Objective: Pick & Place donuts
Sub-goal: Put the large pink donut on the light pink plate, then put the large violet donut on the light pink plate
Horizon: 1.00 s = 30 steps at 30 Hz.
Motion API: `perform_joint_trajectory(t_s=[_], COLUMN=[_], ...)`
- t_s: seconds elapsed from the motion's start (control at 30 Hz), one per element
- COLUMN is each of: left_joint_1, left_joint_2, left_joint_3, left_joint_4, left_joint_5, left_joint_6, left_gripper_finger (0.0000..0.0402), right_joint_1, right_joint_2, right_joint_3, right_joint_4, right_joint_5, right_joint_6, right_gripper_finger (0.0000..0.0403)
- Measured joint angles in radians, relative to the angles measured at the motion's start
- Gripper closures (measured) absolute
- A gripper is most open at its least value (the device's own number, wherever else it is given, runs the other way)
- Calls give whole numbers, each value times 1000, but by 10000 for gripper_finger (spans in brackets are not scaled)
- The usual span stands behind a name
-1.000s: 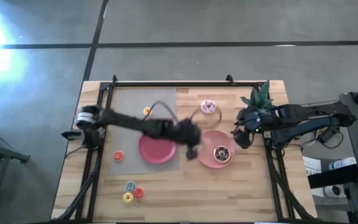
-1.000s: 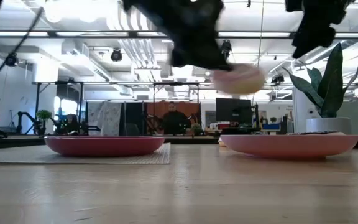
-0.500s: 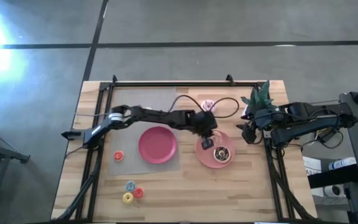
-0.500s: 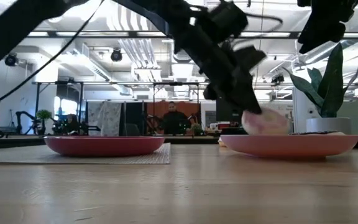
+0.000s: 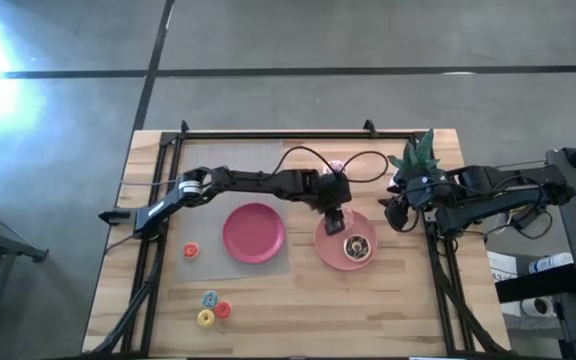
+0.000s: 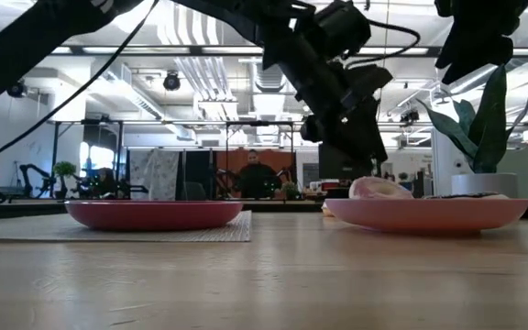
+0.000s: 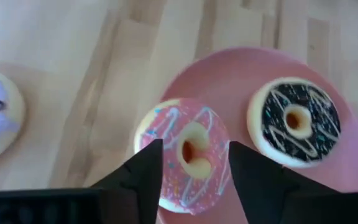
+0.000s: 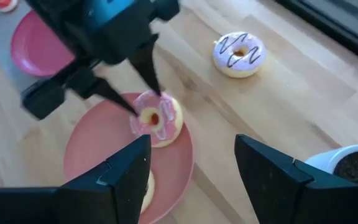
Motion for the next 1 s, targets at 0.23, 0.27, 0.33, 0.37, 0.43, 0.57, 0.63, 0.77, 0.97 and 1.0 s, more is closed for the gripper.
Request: perform_joint_trajectory(t_s=[0.23, 0.27, 0.33, 0.37, 0.43, 0.57, 0.63, 0.77, 0.97, 1.0], left_joint_1=[-2, -2, 3, 7, 19, 76, 115, 178, 209, 210], left_joint_2=[15, 15, 5, -3, -35, -94, -98, -44, 24, 33], left_joint_3=[-2, -2, -2, -1, 2, 0, 0, -3, -4, -4], left_joint_4=[-3, -3, -16, -31, -73, -32, 21, 89, 104, 112], left_joint_5=[31, 31, 21, -5, -80, -186, -153, 8, 23, 16], left_joint_6=[26, 43, 92, 117, 164, 280, 372, 570, 729, 746], left_gripper_finger=[235, 234, 234, 234, 234, 234, 234, 234, 234, 234], right_joint_1=[0, 0, 0, 0, -1, 0, -1, 0, 0, 0], right_joint_2=[8, 8, 8, 7, 7, 10, 12, 16, 13, 13], right_joint_3=[0, 0, 0, 0, 0, -2, -2, -3, -3, -3], right_joint_4=[0, 0, 0, -1, -1, -8, -10, -29, -36, -38], right_joint_5=[53, 57, 74, 75, 77, 77, 79, 81, 92, 95], right_joint_6=[0, 0, 0, 0, 0, 11, 14, 14, 57, 62], right_gripper_finger=[179, 179, 179, 179, 179, 179, 179, 179, 179, 179])
